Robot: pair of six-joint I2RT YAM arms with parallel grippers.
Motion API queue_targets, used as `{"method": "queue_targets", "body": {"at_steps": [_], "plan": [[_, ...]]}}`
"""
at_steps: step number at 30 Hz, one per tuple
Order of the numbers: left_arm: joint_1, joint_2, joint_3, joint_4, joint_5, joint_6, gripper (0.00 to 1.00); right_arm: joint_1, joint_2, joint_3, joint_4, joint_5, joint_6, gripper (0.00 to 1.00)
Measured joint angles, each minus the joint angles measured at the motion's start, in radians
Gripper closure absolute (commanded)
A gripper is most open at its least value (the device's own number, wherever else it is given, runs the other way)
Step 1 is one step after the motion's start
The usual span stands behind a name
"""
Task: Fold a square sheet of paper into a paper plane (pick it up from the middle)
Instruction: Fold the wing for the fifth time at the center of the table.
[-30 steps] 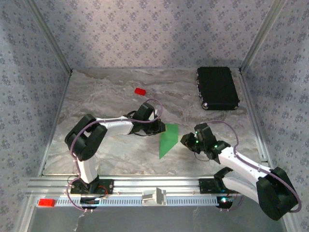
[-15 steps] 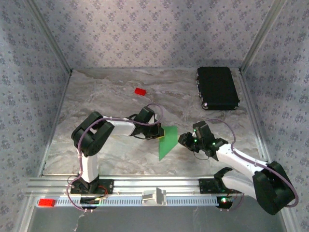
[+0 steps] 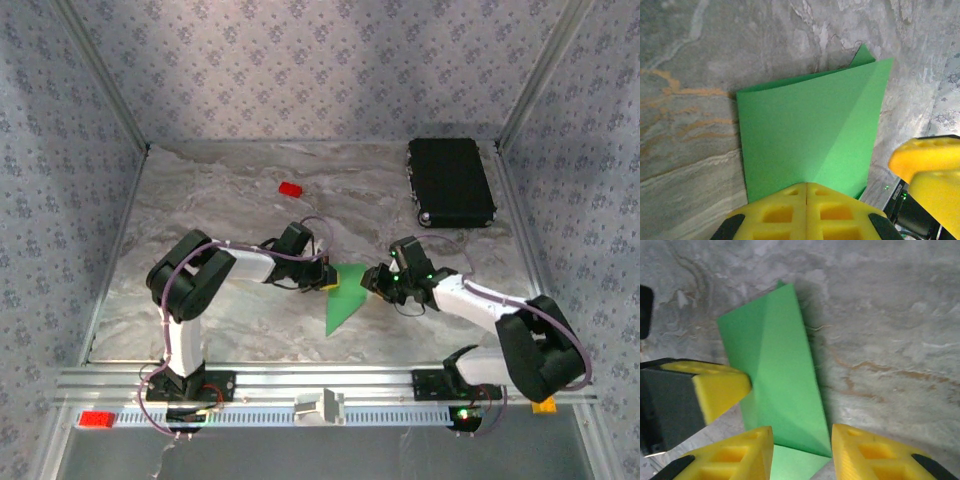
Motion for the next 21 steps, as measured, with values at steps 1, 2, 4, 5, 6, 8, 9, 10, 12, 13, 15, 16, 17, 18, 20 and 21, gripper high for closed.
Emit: {"method": "queue_targets", "body": {"at_steps": [1,2,4,5,6,8,9,10,12,13,15,16,17,18,20,21], "plan": [[0.0,0.0,-0.001,0.002,0.001,0.0,0.95,-0.005,0.014,0.0,0.0,-0.002,0.0,0.63],[0.0,0.0,-0.002,0.003,0.001,0.0,0.95,-0.01,0.026,0.0,0.0,-0.004,0.0,0.64],[0.001,0.0,-0.002,0.004,0.001,0.0,0.95,-0.017,0.05,0.0,0.004,-0.019,0.0,0.64],[0.001,0.0,-0.003,0.005,0.001,0.0,0.95,-0.019,0.058,0.0,0.011,-0.027,0.001,0.65],[0.001,0.0,-0.005,0.008,0.001,-0.001,0.95,-0.019,0.068,0.0,0.026,-0.041,0.001,0.66],[0.001,0.0,-0.007,0.016,0.001,-0.003,0.95,-0.021,0.082,0.0,0.055,-0.064,0.004,0.67],[0.001,0.0,-0.007,0.017,0.001,-0.003,0.95,-0.02,0.09,0.0,0.07,-0.076,0.004,0.68],[0.001,0.0,-0.008,0.019,0.001,-0.003,0.95,-0.021,0.098,0.0,0.086,-0.087,0.006,0.69],[0.001,0.0,-0.008,0.02,0.001,-0.004,0.95,-0.021,0.111,0.0,0.111,-0.104,0.011,0.69],[0.001,0.0,-0.008,0.02,0.001,-0.004,0.95,-0.021,0.116,0.0,0.123,-0.111,0.013,0.69],[0.001,0.0,-0.009,0.02,0.001,-0.004,0.95,-0.021,0.118,-0.003,0.146,-0.123,0.016,0.68],[0.001,0.0,-0.009,0.021,0.001,-0.004,0.95,-0.021,0.118,-0.005,0.157,-0.128,0.018,0.68],[0.001,0.0,-0.009,0.021,0.001,-0.004,0.95,-0.021,0.117,-0.005,0.164,-0.13,0.02,0.68],[0.001,0.0,-0.009,0.021,0.001,-0.004,0.95,-0.021,0.117,-0.006,0.172,-0.134,0.022,0.68],[0.001,0.0,-0.011,0.024,0.001,-0.004,0.95,-0.023,0.117,-0.01,0.184,-0.138,0.023,0.68],[0.001,0.0,-0.013,0.028,0.001,-0.005,0.95,-0.025,0.117,-0.012,0.187,-0.141,0.023,0.67]]}}
